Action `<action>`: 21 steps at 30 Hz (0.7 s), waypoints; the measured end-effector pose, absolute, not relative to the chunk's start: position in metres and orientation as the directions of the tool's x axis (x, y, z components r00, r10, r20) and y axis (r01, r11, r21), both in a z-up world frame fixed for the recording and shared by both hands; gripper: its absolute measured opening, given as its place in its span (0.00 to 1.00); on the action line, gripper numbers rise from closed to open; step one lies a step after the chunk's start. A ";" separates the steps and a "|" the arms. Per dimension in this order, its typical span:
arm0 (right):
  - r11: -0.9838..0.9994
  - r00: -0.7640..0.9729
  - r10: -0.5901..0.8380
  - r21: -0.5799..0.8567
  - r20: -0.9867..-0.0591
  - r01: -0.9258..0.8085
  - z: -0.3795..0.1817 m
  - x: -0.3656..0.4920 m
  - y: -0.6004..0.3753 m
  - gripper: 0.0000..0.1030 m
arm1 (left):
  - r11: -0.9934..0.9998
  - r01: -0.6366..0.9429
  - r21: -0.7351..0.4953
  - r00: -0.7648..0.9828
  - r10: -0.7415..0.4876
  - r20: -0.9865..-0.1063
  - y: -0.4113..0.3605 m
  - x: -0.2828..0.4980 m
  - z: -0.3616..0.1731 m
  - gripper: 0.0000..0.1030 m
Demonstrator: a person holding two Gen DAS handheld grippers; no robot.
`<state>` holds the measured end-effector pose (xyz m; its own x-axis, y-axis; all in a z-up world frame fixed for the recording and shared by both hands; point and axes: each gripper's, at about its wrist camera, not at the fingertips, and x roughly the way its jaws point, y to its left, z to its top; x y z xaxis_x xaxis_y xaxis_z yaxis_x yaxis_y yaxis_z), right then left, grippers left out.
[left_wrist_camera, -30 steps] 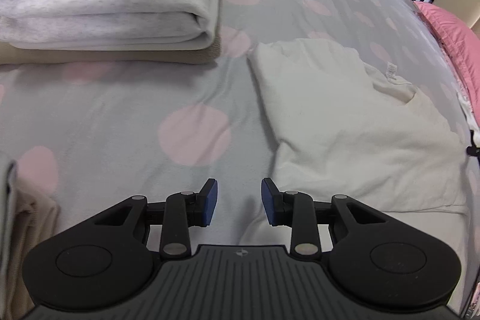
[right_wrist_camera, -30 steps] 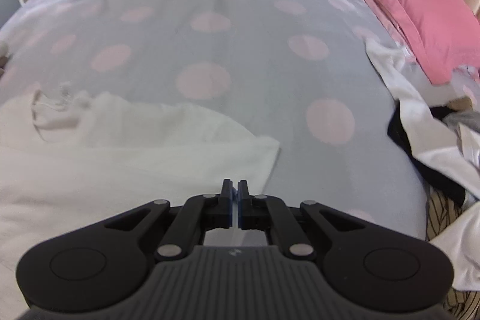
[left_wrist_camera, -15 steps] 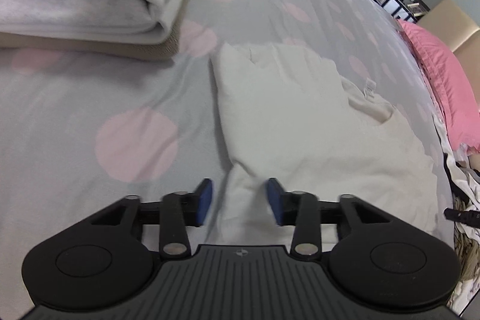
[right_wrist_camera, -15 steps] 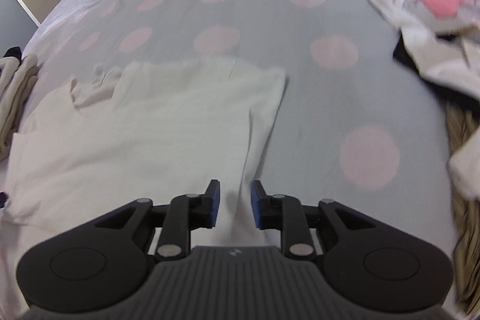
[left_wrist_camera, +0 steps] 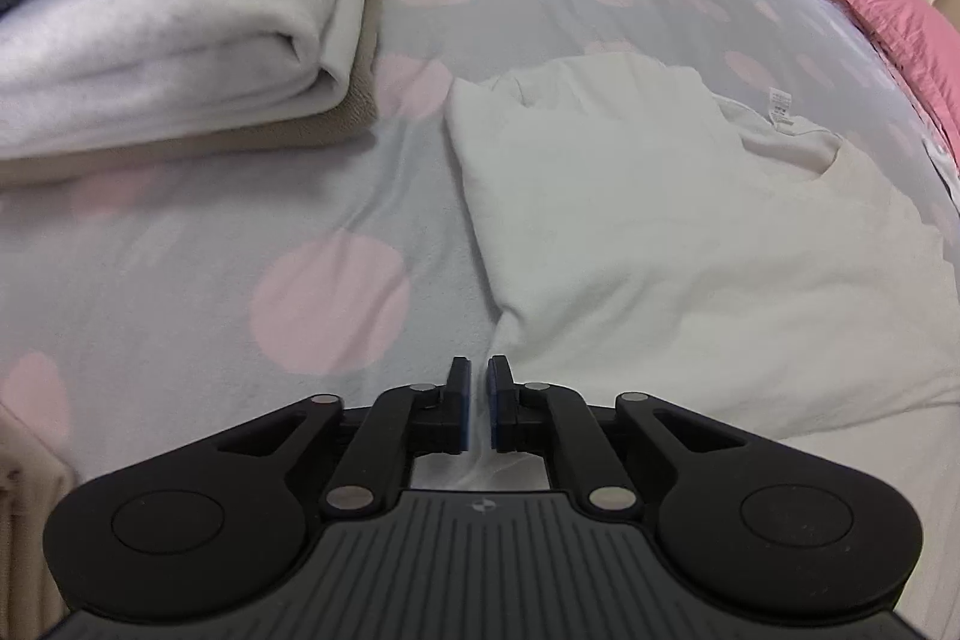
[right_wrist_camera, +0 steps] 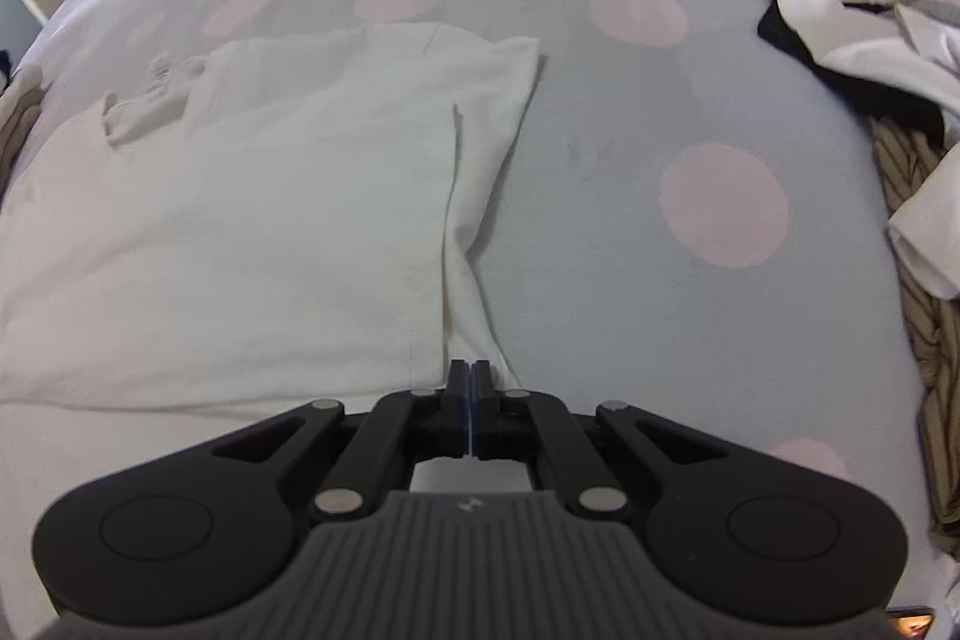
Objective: Fold clothes
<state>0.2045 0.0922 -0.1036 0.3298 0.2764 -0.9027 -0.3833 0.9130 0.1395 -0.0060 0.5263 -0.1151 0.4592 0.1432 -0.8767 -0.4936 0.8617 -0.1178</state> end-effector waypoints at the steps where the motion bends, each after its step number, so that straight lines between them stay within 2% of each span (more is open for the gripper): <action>1: 0.907 0.327 0.286 0.145 -0.901 -0.395 -0.100 0.199 0.088 0.06 | 0.862 -0.493 -0.123 0.462 0.139 -0.876 0.524 -0.011 -0.111 0.05; 2: 0.902 0.324 0.292 0.146 -0.900 -0.406 -0.097 0.193 0.083 0.09 | 0.861 -0.492 -0.127 0.464 0.135 -0.876 0.523 -0.016 -0.106 0.06; 3: 0.897 0.323 0.294 0.143 -0.899 -0.418 -0.096 0.187 0.079 0.12 | 0.861 -0.490 -0.132 0.466 0.131 -0.875 0.521 -0.021 -0.102 0.13; 5: 0.888 0.316 0.294 0.136 -0.902 -0.439 -0.094 0.174 0.070 0.39 | 0.862 -0.487 -0.140 0.470 0.124 -0.874 0.516 -0.032 -0.094 0.26; 7: 0.879 0.307 0.293 0.129 -0.905 -0.459 -0.094 0.160 0.061 0.41 | 0.871 -0.475 -0.126 0.466 0.127 -0.876 0.506 -0.044 -0.091 0.44; 8: 0.875 0.301 0.291 0.126 -0.908 -0.467 -0.095 0.154 0.056 0.41 | 0.876 -0.470 -0.112 0.458 0.133 -0.879 0.500 -0.051 -0.092 0.46; 13: 0.886 0.281 0.267 0.120 -0.922 -0.447 -0.103 0.127 0.031 0.51 | 0.865 -0.496 -0.071 0.390 0.149 -0.909 0.484 -0.083 -0.104 0.46; 18: 0.897 0.223 0.266 0.156 -0.938 -0.414 -0.119 0.104 0.015 0.52 | 0.843 -0.529 -0.094 0.355 0.120 -0.927 0.473 -0.118 -0.114 0.46; 21: 0.887 0.242 0.251 0.123 -0.937 -0.445 -0.122 0.085 0.017 0.52 | 0.846 -0.528 -0.074 0.321 0.118 -0.940 0.460 -0.132 -0.117 0.46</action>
<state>0.0852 0.0165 -0.1220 0.2416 0.2515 -0.9372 -0.4447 0.8871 0.1234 -0.1318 0.4598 -0.1174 0.3214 0.1184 -0.9395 -0.5280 0.8460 -0.0740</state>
